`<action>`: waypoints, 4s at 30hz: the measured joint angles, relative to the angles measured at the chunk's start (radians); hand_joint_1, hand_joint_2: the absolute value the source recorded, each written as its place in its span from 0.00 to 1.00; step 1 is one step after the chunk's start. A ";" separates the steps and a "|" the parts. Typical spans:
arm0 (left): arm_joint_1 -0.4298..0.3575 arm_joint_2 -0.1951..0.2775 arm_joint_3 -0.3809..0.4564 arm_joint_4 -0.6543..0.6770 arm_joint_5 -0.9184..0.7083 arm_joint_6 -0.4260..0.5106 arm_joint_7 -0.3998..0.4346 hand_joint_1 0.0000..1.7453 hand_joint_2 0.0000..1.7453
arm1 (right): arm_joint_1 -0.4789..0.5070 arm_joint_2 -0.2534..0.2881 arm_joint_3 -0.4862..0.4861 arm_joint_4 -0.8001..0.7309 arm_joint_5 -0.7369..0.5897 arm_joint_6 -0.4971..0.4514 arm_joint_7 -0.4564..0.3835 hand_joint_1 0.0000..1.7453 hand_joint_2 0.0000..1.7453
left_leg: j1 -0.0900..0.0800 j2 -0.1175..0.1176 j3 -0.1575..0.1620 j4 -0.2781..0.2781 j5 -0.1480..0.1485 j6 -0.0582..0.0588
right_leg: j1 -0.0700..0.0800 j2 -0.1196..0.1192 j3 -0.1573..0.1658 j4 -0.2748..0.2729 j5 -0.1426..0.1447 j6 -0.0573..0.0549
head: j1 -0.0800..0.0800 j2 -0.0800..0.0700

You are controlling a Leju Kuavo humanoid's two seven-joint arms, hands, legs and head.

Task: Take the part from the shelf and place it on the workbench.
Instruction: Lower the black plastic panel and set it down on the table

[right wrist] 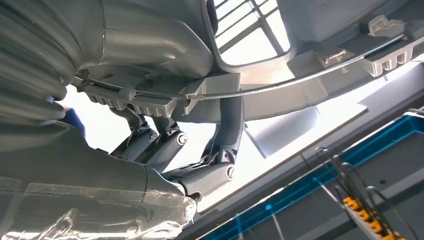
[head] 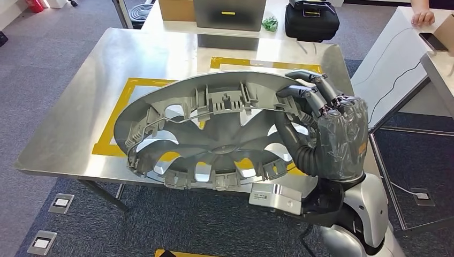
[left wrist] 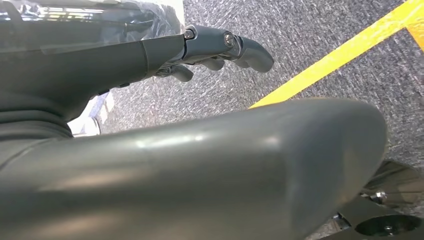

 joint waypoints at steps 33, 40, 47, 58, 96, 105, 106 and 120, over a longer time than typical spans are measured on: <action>-0.055 -0.032 -0.029 -0.002 -0.055 -0.069 0.000 0.00 1.00 | -0.438 0.030 -0.028 0.706 -0.119 0.232 0.182 1.00 1.00 | 0.000 0.000 0.004 -0.006 0.013 0.001 | 0.000 -0.002 -0.001 0.001 0.007 0.012 | 0.000 0.000; -0.045 -0.038 -0.029 -0.001 -0.050 -0.065 -0.001 0.00 1.00 | -0.482 0.028 -0.033 0.865 -0.132 0.226 0.196 1.00 1.00 | 0.000 0.000 0.004 -0.006 0.013 0.001 | 0.000 -0.002 -0.002 0.001 0.007 0.012 | 0.000 0.000; -0.034 -0.039 -0.029 -0.001 -0.052 -0.061 0.000 0.00 1.00 | -0.510 0.024 -0.037 0.977 -0.152 0.223 0.209 1.00 1.00 | 0.000 0.001 0.005 -0.007 0.013 0.001 | 0.000 -0.001 -0.001 0.001 0.007 0.012 | 0.000 0.000; -0.006 -0.048 -0.029 -0.001 -0.059 -0.055 0.011 0.00 1.00 | -0.480 0.024 -0.034 1.160 -0.146 0.135 0.185 1.00 1.00 | 0.000 0.001 0.007 -0.008 0.013 0.001 | 0.000 0.000 0.000 0.001 0.007 0.011 | 0.000 0.000; 0.004 -0.089 -0.028 -0.001 -0.078 -0.013 0.035 0.00 1.00 | -0.518 0.200 -0.010 1.361 0.031 0.056 0.054 1.00 1.00 | 0.000 0.001 0.007 -0.010 0.014 0.001 | 0.000 0.000 -0.001 0.001 0.007 0.011 | 0.000 0.000; 0.005 -0.092 -0.028 0.000 -0.089 -0.026 0.035 0.00 1.00 | -0.521 0.194 -0.014 1.361 0.047 0.064 0.095 1.00 1.00 | 0.000 0.001 0.007 -0.010 0.014 0.001 | 0.000 0.000 -0.001 0.001 0.007 0.011 | 0.000 0.000; 0.005 -0.092 -0.028 0.000 -0.090 -0.027 0.035 0.00 1.00 | -0.521 0.192 -0.016 1.361 0.047 0.068 0.099 1.00 1.00 | 0.000 0.001 0.007 -0.010 0.014 0.001 | 0.000 0.000 -0.001 0.001 0.007 0.011 | 0.000 0.000; 0.006 -0.094 -0.030 0.000 -0.107 -0.050 0.029 0.00 1.00 | -0.517 0.133 -0.056 1.365 0.048 0.069 0.138 1.00 1.00 | 0.000 0.001 0.008 -0.009 0.014 0.001 | 0.000 0.000 -0.001 0.001 0.008 0.011 | 0.000 0.000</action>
